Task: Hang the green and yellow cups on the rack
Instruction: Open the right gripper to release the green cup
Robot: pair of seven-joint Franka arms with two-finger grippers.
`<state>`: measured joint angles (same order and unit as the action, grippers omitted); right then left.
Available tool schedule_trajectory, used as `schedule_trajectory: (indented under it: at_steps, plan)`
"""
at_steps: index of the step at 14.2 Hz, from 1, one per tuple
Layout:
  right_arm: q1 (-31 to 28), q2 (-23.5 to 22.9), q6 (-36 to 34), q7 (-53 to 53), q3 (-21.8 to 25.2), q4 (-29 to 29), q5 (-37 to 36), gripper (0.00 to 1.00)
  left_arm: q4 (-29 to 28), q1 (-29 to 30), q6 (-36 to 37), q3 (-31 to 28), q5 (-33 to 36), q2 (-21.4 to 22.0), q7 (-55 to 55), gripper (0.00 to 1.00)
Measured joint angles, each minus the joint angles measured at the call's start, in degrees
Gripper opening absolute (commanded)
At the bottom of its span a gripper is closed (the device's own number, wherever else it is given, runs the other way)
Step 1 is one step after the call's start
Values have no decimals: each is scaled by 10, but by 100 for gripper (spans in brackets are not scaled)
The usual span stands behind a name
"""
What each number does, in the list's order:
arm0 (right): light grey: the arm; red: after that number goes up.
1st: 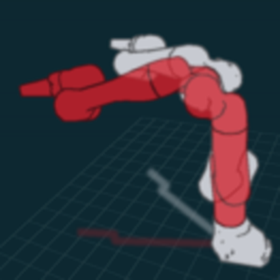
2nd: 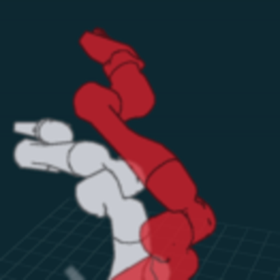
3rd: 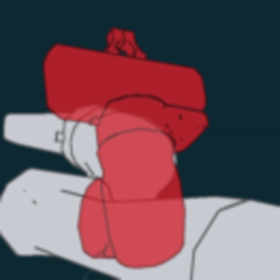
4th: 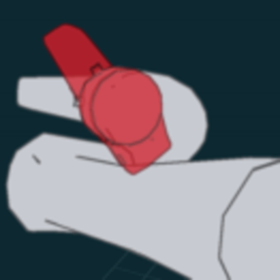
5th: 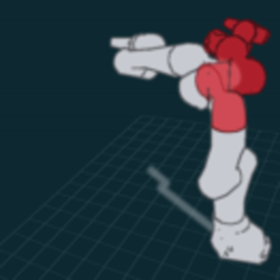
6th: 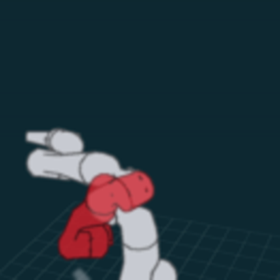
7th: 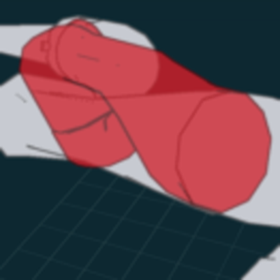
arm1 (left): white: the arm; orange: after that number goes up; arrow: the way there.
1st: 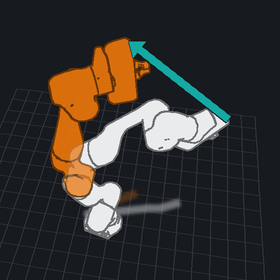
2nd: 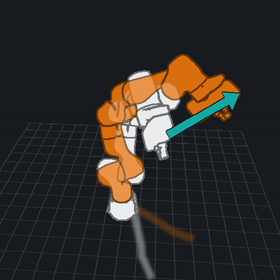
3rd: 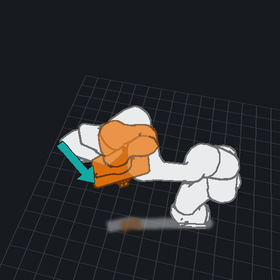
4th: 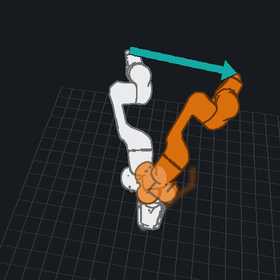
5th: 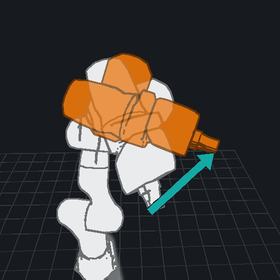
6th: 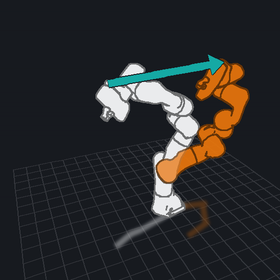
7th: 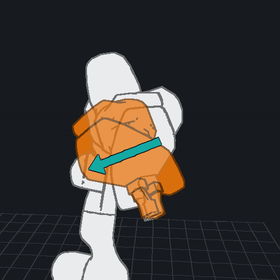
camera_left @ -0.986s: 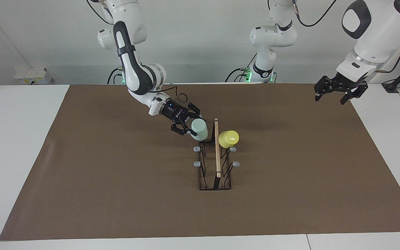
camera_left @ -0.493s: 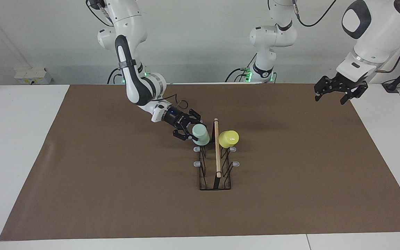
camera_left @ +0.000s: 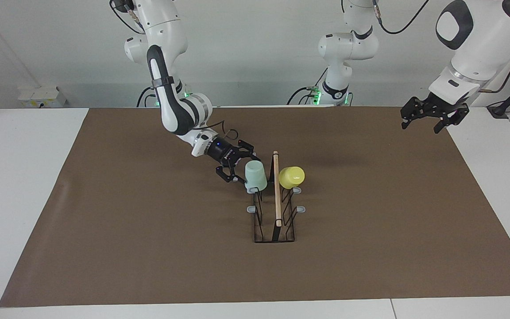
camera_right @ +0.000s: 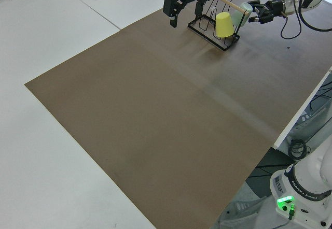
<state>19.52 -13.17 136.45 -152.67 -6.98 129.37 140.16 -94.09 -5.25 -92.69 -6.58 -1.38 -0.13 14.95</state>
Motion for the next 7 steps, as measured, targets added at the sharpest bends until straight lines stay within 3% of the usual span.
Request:
schedule_trajectory:
  at_steps: [2,7]
  plan:
    - [5,13,56,0,-3,-17,-2,100,0,0,0,0,0,0,0,100]
    - [4,50,106,8,-14,-27,-52,100,0,0,0,0,0,0,0,100]
